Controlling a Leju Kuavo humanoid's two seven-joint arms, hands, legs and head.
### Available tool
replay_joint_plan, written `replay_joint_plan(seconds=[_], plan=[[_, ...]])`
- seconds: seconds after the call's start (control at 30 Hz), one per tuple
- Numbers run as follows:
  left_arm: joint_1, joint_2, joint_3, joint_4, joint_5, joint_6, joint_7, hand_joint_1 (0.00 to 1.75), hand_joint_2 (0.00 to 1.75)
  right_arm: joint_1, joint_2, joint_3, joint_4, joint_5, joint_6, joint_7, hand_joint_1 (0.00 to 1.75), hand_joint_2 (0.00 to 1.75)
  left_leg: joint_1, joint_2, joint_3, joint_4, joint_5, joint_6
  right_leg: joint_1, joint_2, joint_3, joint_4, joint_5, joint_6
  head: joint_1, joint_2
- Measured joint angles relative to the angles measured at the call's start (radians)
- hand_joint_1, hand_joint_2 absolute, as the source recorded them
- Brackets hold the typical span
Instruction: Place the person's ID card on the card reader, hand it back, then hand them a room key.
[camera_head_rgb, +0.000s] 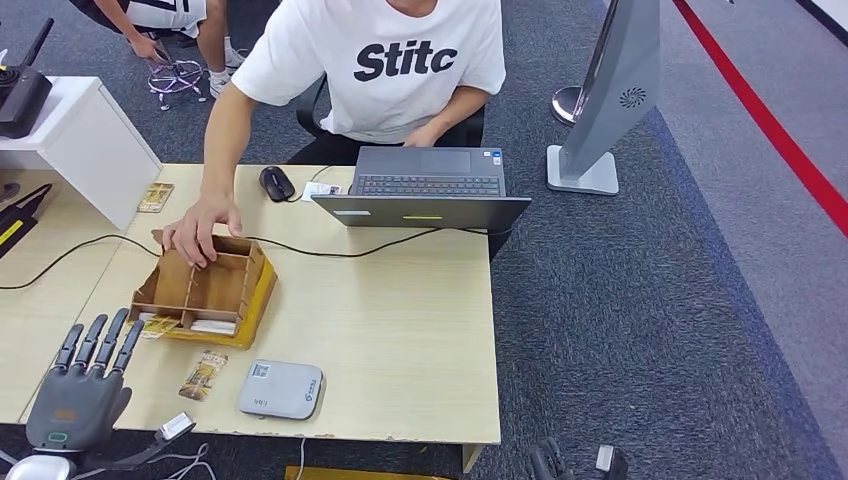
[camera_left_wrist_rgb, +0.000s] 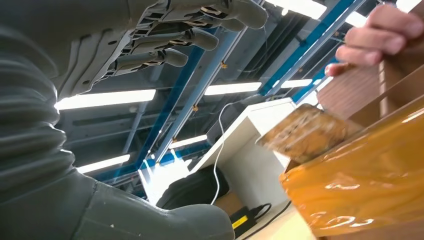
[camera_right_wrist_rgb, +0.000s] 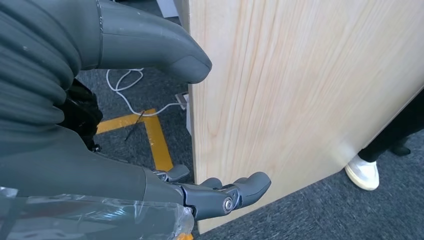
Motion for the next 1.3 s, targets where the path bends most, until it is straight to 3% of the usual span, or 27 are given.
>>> replay_joint_plan(seconds=[0.2,0.4,0.83,1.0,1.3], plan=[[-0.027,-0.023,0.056,0.056,0.000,0.011,-0.038,0.00,1.75,0.000,0.000,0.000,0.000,0.013,0.000,0.003,0.00,1.75,0.000,0.000,0.000,0.000,0.000,0.000,0.000,-0.001,0.000,0.000,0.000,0.000,0.000,0.000],[-0.118,-0.041,0.118,0.177,0.000,0.023,-0.066,0.00,1.75,-0.003,0.000,0.001,0.000,0.032,-0.005,0.014,0.00,1.75,0.001,-0.001,0.000,0.000,0.001,0.000,0.000,-0.002,0.001,0.000,0.000,0.000,0.000,0.000],[-0.207,-0.046,0.134,0.312,0.000,0.029,-0.038,0.00,1.75,-0.005,0.002,0.007,0.000,0.046,-0.008,0.021,0.00,1.75,0.001,-0.001,0.000,0.000,0.001,-0.001,0.000,-0.002,0.000,0.000,0.000,0.000,0.000,0.000],[-0.269,-0.045,0.079,0.396,0.000,0.033,0.031,0.00,1.75,-0.009,0.008,0.017,0.000,0.056,-0.008,0.028,0.00,1.75,0.001,-0.001,0.000,0.000,0.002,-0.002,0.000,-0.003,0.000,0.000,0.001,-0.001,0.000,0.000],[-0.350,-0.050,-0.060,0.463,0.000,0.036,0.081,0.00,1.75,-0.014,0.014,0.025,0.000,0.068,-0.009,0.033,0.00,1.75,0.001,-0.002,0.000,0.000,0.002,-0.002,0.000,-0.002,0.000,0.000,0.001,-0.001,0.000,0.000]])
